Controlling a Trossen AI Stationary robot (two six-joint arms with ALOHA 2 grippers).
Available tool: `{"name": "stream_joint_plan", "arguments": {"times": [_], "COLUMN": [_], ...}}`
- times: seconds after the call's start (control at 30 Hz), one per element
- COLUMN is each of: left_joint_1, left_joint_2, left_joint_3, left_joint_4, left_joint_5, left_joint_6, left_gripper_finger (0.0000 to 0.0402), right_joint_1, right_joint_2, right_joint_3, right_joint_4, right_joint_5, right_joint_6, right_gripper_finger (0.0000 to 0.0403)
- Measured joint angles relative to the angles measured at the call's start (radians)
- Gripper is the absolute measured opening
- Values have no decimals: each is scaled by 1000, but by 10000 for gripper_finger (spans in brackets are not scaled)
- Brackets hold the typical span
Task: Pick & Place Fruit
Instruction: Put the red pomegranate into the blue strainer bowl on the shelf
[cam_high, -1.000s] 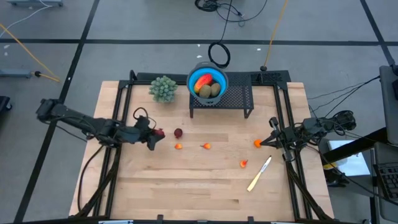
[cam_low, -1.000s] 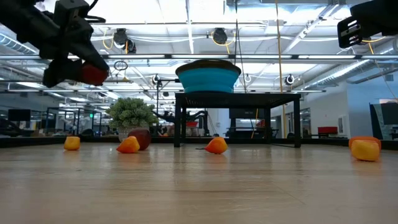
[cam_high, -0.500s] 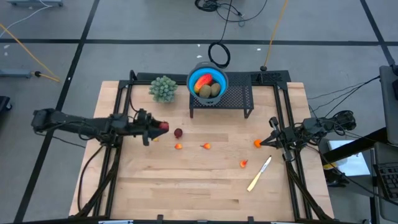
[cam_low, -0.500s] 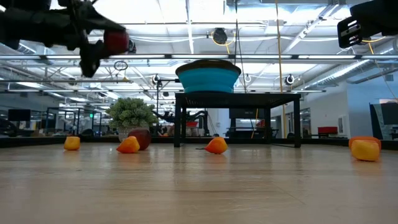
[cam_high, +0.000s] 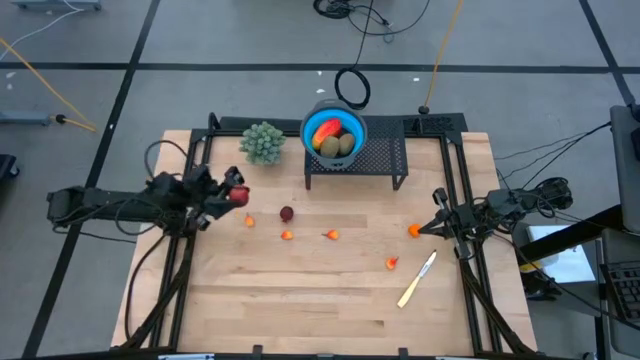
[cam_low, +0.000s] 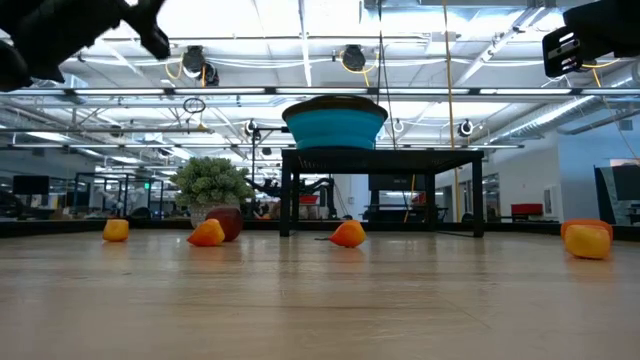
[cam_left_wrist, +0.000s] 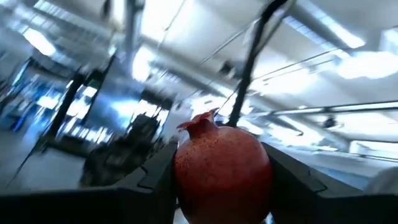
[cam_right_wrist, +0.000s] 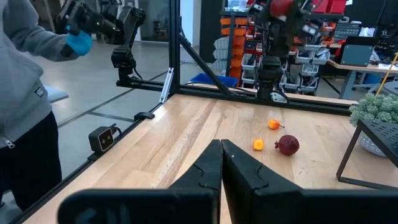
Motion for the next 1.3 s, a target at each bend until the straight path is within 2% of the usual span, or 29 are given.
{"name": "stream_joint_plan", "arguments": {"times": [0.17, 0.3, 0.6, 0.73, 0.9, 1.07, 1.17, 1.3], "left_joint_1": [13, 13, 13, 13, 13, 13, 13, 13], "left_joint_2": [0, 0, 1, 0, 1, 1, 1, 1], "left_joint_3": [0, 0, 0, 0, 0, 0, 0, 0], "left_joint_4": [187, 299, 294, 281, 233, 230, 231, 228], "left_joint_5": [65, 79, 58, -37, -252, -412, -458, -461], "left_joint_6": [0, 1, -16, -82, -223, -371, -434, -463], "left_gripper_finger": [197, 199, 199, 200, 200, 200, 200, 200], "right_joint_1": [0, 0, 0, 0, 0, 0, 0, 0], "right_joint_2": [0, 0, 0, 0, 0, 0, 0, 0], "right_joint_3": [0, 0, 0, 0, 0, 0, 0, 0], "right_joint_4": [0, 0, 0, 0, 0, 0, 0, 0], "right_joint_5": [0, 0, 0, 0, -1, -1, 0, -1], "right_joint_6": [0, -14, -38, -38, -38, -29, -30, -30], "right_gripper_finger": [0, 0, 0, 0, 0, 0, 0, 0]}}
